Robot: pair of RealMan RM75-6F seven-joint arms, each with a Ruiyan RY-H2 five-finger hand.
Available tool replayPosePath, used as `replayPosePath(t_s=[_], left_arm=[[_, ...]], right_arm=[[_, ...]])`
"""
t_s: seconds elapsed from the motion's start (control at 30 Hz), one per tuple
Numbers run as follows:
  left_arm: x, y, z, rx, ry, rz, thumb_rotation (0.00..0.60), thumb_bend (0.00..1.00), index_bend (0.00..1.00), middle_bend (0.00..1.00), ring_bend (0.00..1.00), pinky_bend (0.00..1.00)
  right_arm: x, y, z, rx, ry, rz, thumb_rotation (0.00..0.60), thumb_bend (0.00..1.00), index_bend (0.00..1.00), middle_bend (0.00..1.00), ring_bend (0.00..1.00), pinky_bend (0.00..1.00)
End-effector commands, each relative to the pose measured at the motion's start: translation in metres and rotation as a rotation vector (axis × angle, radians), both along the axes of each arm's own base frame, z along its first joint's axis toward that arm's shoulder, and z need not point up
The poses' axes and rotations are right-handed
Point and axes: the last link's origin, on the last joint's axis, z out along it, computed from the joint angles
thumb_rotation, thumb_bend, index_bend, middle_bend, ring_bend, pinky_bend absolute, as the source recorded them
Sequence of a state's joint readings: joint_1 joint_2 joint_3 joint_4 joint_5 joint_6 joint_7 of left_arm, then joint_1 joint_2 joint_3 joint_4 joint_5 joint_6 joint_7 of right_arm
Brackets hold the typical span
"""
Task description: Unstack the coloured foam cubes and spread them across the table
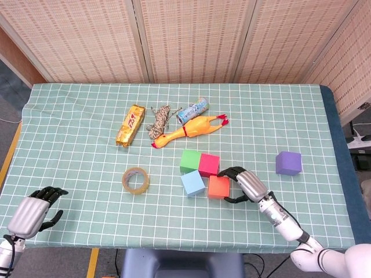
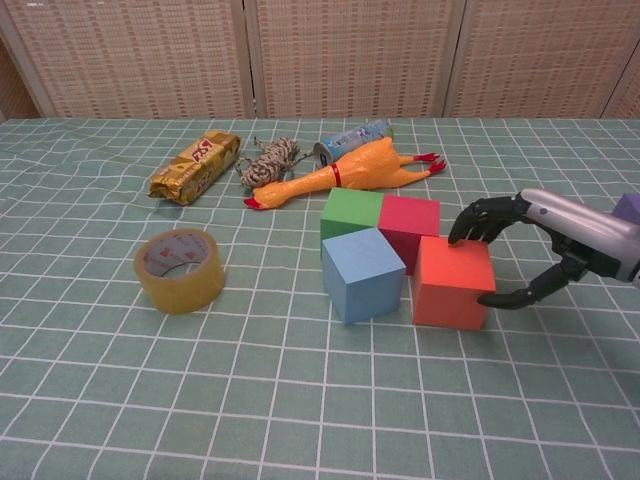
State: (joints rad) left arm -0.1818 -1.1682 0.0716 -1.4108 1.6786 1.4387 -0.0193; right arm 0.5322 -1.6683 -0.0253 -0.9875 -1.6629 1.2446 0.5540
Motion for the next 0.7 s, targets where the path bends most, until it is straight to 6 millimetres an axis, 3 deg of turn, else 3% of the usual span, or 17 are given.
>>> replayPosePath(t_s=[0.03,0.23,0.47,0.7], left_arm=[[0.0,0.0,0.0,-0.001,0.001,0.0,0.6,0.38,0.3,0.31,0.26,0.43],[0.0,0.0,-0.001,-0.006,0.003,0.0,0.6,0.38,0.3,0.31,0.26,0.43],[0.001,0.001,-0.001,0.0,-0.006,-0.001,0.6,0.38,0.3,0.31,0.26,0.43],[0.002,0.0,-0.004,-0.009,0.001,-0.002,0.6,0.38,0.3,0.31,0.26,0.43]], right_arm=[[-0.004,0.001,0.001,-0.072,0.002,0.015,0.6,0.18,0.58,0.56,0.49,0.5],[-0.016,0.002,0.02,-0.113,0.059,0.015,0.6,0.2,0.61,0.57,0.5,0.51],[-0.046,0.015,0.069,-0.159,0.295,-0.106,0.6,0.2,0.61,0.57,0.5,0.51],[-0.06,0.026,0.086,-0.086,0.405,-0.191,0.6,0.2,0.54,0.57,0.47,0.51]])
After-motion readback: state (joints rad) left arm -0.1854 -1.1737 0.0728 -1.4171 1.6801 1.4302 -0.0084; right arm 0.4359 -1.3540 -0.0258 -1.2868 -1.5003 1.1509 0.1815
